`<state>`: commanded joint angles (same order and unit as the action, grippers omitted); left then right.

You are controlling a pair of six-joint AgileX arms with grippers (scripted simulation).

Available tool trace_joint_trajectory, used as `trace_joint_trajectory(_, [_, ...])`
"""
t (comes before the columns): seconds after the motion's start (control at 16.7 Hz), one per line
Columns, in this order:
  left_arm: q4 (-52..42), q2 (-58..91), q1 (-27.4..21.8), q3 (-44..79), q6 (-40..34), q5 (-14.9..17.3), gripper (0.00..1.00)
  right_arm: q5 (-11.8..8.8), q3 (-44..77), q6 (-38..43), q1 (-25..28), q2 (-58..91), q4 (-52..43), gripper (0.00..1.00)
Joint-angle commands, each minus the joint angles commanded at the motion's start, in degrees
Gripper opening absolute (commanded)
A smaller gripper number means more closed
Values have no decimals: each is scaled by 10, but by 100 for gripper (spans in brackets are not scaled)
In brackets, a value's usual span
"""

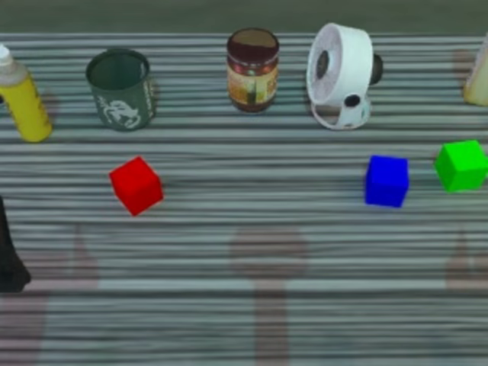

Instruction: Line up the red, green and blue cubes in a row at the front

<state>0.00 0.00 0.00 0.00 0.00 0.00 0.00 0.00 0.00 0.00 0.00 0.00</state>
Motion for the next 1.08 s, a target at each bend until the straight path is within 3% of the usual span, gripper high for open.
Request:
trace_joint_trajectory(0.24, [-12, 17, -4, 17, 6, 1, 100, 0, 0, 0, 0, 0, 0, 100])
trace_joint_trajectory(0.48, [-81, 125, -22, 123, 42, 2, 100, 0, 0, 0, 0, 0, 0, 100])
trace_joint_trajectory(1.08, [-395, 726, -96, 591, 200, 0, 100, 0, 0, 0, 0, 0, 0, 100])
